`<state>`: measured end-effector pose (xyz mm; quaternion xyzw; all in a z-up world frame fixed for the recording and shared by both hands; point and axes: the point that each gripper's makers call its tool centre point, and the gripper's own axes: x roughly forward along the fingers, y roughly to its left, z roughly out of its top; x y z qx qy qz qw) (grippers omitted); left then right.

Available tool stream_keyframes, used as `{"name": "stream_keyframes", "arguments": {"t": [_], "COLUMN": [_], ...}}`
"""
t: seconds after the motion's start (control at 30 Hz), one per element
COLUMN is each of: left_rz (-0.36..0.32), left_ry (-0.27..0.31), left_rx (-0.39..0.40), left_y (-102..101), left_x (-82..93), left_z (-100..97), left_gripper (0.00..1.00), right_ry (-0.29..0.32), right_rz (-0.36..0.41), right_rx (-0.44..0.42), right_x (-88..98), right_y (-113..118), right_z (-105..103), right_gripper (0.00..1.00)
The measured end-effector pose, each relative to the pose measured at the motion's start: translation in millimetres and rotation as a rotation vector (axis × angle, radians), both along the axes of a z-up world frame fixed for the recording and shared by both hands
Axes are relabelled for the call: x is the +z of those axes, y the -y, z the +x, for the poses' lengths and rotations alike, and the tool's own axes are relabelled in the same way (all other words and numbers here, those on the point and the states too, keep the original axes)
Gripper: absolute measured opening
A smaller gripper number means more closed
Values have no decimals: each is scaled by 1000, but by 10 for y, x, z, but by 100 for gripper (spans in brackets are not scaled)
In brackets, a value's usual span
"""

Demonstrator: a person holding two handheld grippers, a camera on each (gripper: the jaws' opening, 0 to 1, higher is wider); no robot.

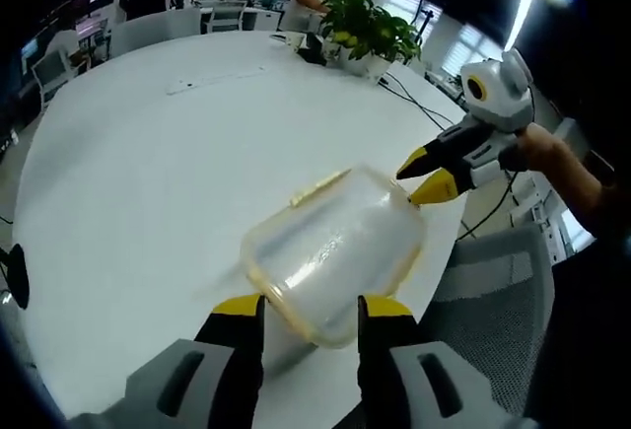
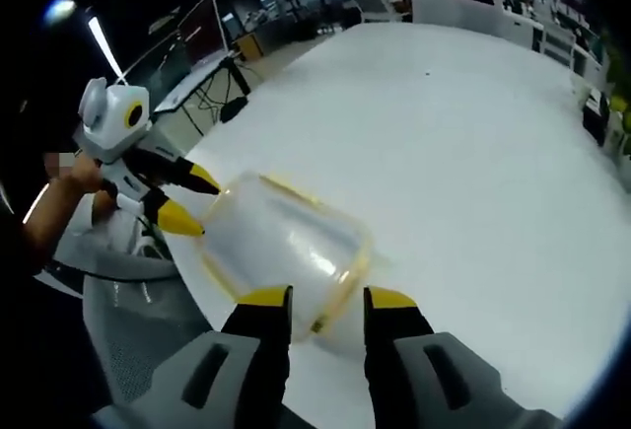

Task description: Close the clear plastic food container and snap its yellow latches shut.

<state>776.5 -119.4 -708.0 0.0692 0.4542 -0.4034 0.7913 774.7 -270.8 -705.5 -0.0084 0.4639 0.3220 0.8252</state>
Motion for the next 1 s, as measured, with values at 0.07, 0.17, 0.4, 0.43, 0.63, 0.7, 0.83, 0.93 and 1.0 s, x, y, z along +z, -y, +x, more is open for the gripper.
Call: {"name": "stream_keyframes", "arguments": {"t": [0.07,0.17,0.4,0.43,0.63,0.7,0.83,0.93,1.0], "left_rz": [-8,-27,-19,-19,-28,-30,-32,-26,-26], "left_ry": [19,53,73,77,88,99,106,108,110], "left_rx": [-12,-40,-102,-112,-148,-171,-199,-208,-216], "left_y": [19,94,219,233,366,419,496,529,551], "left_x": [56,156,186,186,169,165,150,138,139], "left_z": [24,53,62,59,48,34,35,51,54], "left_gripper": [29,28,25,25,23,23,21,20,19], "right_ry": [41,70,134,140,170,199,225,242,233], "right_rz": [-16,-23,-2,0,9,7,13,3,6], "right_rx": [26,57,120,130,190,221,264,297,310], "right_x": [42,88,187,192,190,198,201,188,171], "right_y": [-2,-36,-164,-184,-307,-357,-449,-493,-518], "right_z": [41,63,146,155,183,200,233,256,265], "right_gripper": [24,22,17,16,14,13,9,6,5]}}
